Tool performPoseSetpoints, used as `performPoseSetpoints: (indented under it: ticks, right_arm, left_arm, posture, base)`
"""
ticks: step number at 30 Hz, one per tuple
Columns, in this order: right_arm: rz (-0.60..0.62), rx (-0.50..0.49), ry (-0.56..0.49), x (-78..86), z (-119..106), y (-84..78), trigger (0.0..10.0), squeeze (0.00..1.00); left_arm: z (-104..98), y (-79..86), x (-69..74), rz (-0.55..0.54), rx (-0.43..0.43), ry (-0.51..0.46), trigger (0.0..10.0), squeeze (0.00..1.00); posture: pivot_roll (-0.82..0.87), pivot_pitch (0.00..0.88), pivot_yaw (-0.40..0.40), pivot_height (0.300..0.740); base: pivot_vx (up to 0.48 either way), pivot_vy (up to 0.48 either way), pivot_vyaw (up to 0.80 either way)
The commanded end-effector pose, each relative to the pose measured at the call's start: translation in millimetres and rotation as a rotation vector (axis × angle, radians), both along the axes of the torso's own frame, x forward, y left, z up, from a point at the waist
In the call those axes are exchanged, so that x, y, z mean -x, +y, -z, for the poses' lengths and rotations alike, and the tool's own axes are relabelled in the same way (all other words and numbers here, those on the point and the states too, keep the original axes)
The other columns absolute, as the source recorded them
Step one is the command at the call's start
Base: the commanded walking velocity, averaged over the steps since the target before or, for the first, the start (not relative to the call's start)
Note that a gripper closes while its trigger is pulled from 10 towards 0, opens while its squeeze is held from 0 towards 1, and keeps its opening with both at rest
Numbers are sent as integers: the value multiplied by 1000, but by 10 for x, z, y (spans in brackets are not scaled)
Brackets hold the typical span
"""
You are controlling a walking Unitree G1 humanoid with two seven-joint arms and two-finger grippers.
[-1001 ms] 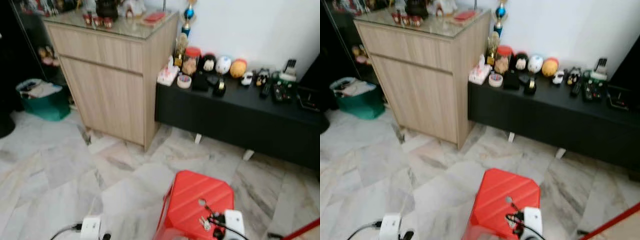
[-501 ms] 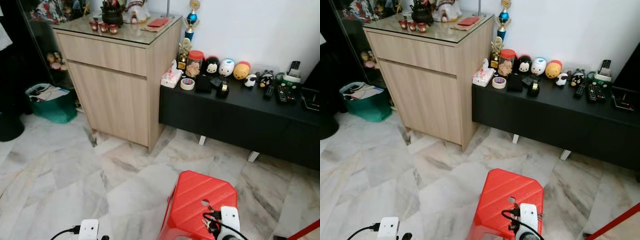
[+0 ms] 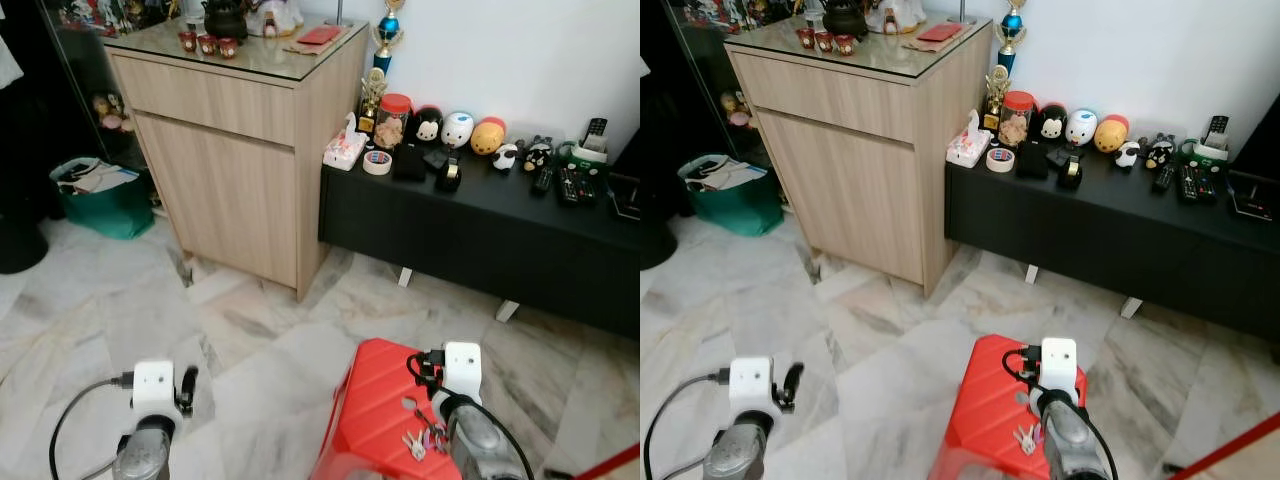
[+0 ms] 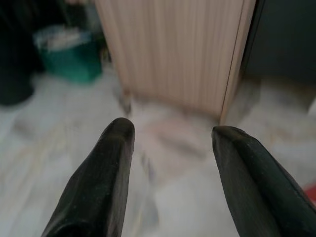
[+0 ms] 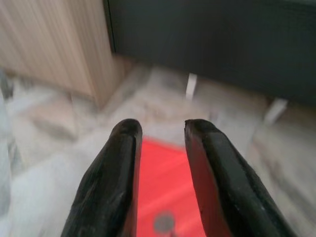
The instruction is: Hang keys on a hook
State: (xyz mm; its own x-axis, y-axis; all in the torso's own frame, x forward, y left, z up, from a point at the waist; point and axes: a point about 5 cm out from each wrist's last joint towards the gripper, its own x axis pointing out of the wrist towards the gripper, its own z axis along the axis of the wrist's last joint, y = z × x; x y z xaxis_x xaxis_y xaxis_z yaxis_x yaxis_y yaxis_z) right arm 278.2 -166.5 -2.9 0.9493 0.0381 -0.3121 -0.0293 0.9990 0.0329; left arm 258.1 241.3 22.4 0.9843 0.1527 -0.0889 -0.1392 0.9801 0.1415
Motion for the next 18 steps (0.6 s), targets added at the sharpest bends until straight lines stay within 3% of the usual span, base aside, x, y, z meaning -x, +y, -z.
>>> performPoseSetpoints:
  ticks: [1, 2, 8, 18]
  right_arm:
    - [-11, 4, -57, -24, -72, -20, 10000, 0]
    - [-8, 13, -95, -23, -116, -37, 10000, 0]
    - [-9, 27, -148, 34, -142, -25, 10000, 0]
    - [-38, 54, -93, -2, -120, 2, 10000, 0]
  left_arm:
    - [-59, -20, 14, 36, -16, -42, 10000, 0]
    - [-127, -36, 36, 60, -20, -85, 10000, 0]
    - [-123, -128, 180, 118, -9, -102, 10000, 0]
    - [-255, -294, 42, 158, 52, -138, 10000, 0]
  posture:
    - [72, 0, -77, 740]
    - [70, 0, -77, 740]
    - [67, 0, -73, 740]
    - [64, 0, -70, 740]
  base:
    - [0, 0, 0]
    - [0, 0, 0]
    - [0, 0, 0]
    - [0, 0, 0]
